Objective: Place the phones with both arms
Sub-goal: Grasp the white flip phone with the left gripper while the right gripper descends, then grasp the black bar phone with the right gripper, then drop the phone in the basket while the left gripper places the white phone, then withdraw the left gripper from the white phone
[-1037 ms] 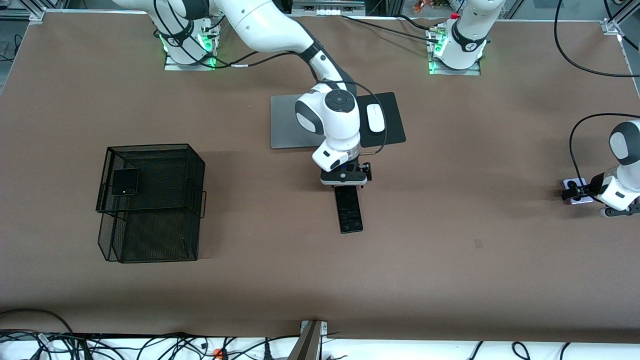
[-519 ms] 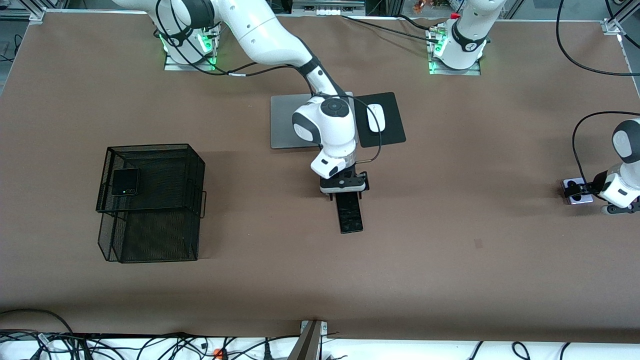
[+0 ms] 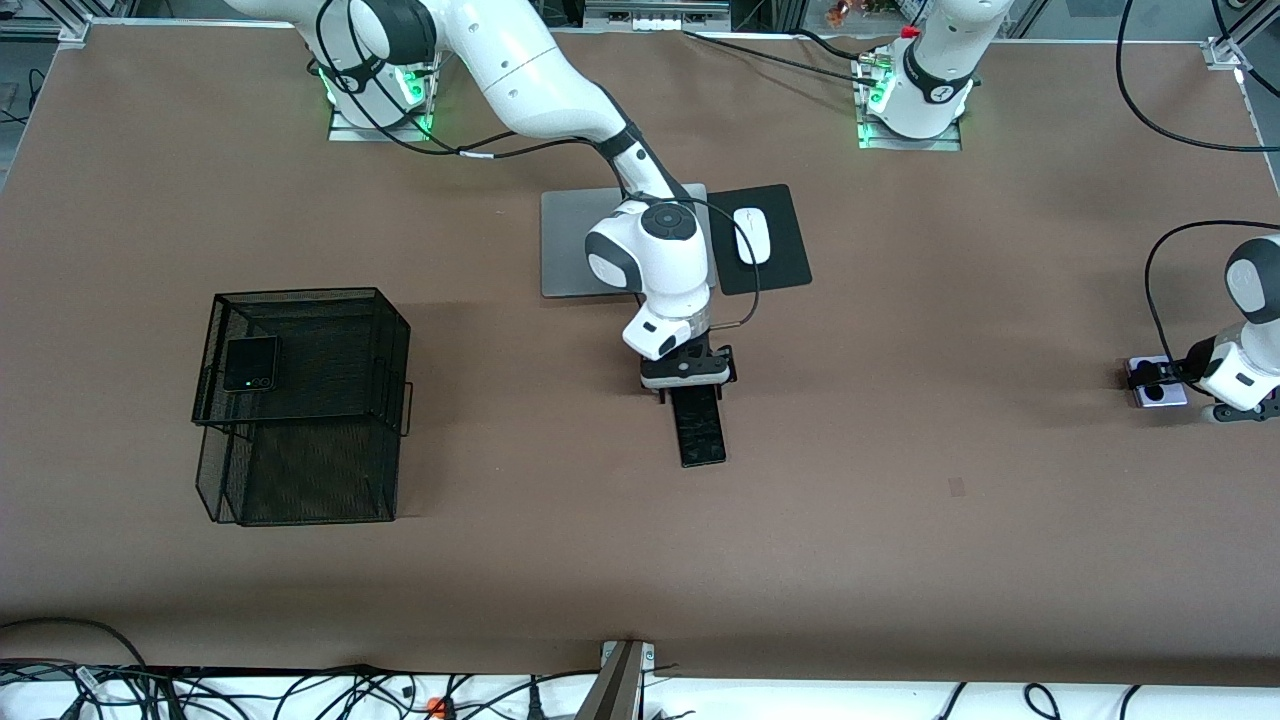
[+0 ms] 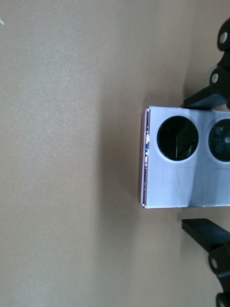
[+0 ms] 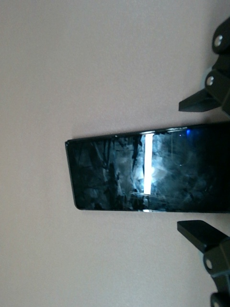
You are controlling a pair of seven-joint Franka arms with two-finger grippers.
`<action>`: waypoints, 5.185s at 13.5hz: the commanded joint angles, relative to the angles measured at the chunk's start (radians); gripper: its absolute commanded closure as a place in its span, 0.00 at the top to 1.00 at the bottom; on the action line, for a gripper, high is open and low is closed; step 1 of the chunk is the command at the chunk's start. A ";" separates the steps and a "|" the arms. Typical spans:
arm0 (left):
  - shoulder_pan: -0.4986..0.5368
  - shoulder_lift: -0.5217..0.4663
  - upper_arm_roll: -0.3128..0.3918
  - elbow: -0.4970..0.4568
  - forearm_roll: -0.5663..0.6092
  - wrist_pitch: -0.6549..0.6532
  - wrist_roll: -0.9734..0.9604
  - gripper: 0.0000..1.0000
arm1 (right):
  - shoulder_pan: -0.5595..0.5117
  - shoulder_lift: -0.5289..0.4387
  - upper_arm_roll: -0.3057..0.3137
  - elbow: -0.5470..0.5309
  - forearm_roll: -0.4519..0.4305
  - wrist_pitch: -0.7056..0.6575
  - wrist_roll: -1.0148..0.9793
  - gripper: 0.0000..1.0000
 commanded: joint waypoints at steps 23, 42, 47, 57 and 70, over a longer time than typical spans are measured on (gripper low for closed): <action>-0.003 -0.136 -0.293 0.143 0.005 -0.503 0.001 0.34 | -0.004 -0.109 -0.023 0.071 -0.068 -0.320 -0.045 0.00; -0.817 0.043 -0.388 0.203 -0.135 -0.270 -0.788 0.38 | -0.053 -1.117 -0.263 -0.902 -0.030 -0.489 -0.491 0.00; -1.087 0.156 -0.272 0.205 -0.136 0.013 -0.961 0.38 | -0.054 -1.243 -0.459 -1.058 -0.085 -0.441 -0.682 0.00; -1.282 0.220 -0.111 0.287 -0.136 0.095 -1.028 1.00 | -0.058 -1.088 -0.535 -1.101 -0.065 -0.326 -0.729 0.00; -0.984 -0.167 -0.186 0.287 -0.141 -0.546 -0.793 1.00 | -0.067 -0.965 -0.533 -1.104 0.112 -0.228 -0.741 0.91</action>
